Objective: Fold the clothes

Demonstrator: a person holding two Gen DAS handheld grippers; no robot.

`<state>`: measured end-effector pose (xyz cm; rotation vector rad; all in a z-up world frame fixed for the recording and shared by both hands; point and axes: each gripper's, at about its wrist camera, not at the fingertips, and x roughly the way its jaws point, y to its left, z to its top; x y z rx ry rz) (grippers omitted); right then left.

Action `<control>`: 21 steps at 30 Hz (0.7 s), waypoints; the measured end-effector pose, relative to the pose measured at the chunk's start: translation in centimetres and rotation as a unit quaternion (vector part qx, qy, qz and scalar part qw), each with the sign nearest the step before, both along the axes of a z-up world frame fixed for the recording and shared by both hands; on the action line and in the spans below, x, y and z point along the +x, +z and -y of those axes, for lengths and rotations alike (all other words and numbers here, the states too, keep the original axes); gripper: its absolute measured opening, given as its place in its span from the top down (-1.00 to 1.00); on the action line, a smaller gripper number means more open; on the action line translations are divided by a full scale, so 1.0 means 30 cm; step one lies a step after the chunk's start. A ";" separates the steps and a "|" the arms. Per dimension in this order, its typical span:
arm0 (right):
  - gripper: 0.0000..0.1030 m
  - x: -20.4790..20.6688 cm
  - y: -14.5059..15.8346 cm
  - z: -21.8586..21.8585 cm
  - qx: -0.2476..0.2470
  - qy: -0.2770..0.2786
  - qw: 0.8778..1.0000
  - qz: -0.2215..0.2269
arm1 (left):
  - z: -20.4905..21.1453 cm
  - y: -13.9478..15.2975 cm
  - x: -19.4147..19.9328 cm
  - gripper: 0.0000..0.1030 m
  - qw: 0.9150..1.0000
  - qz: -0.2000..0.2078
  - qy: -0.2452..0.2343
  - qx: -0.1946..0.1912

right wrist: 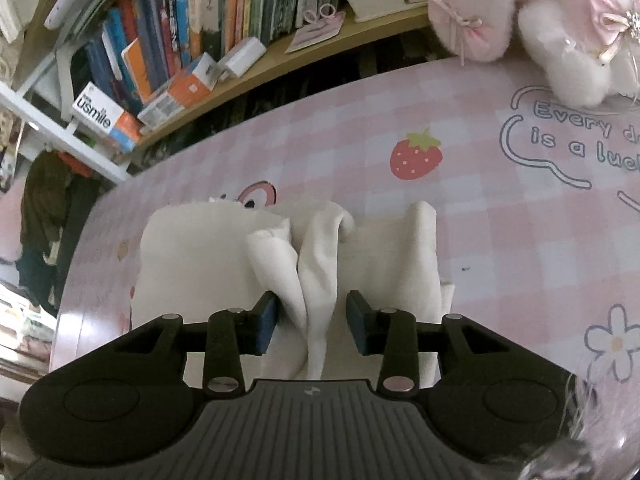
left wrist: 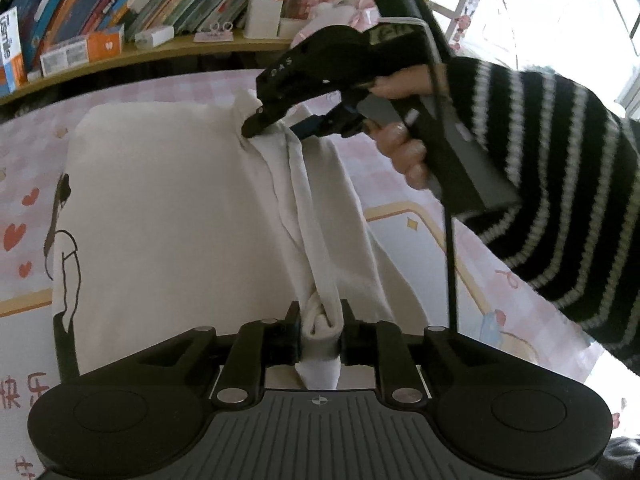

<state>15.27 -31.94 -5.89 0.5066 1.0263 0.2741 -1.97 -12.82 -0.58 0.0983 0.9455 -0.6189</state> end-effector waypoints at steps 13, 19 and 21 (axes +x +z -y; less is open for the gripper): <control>0.86 -0.057 0.179 0.053 0.027 0.022 0.997 0.067 | 0.085 0.069 -0.085 0.73 0.995 0.056 -0.078 0.023; 0.15 -0.100 0.084 0.097 -0.083 -0.018 0.996 0.020 | 0.069 0.020 -0.074 0.30 0.995 -0.032 -0.092 -0.036; 0.15 -0.151 0.088 0.137 -0.065 -0.021 0.997 0.021 | 0.004 0.045 -0.078 0.18 0.992 -0.039 -0.087 -0.082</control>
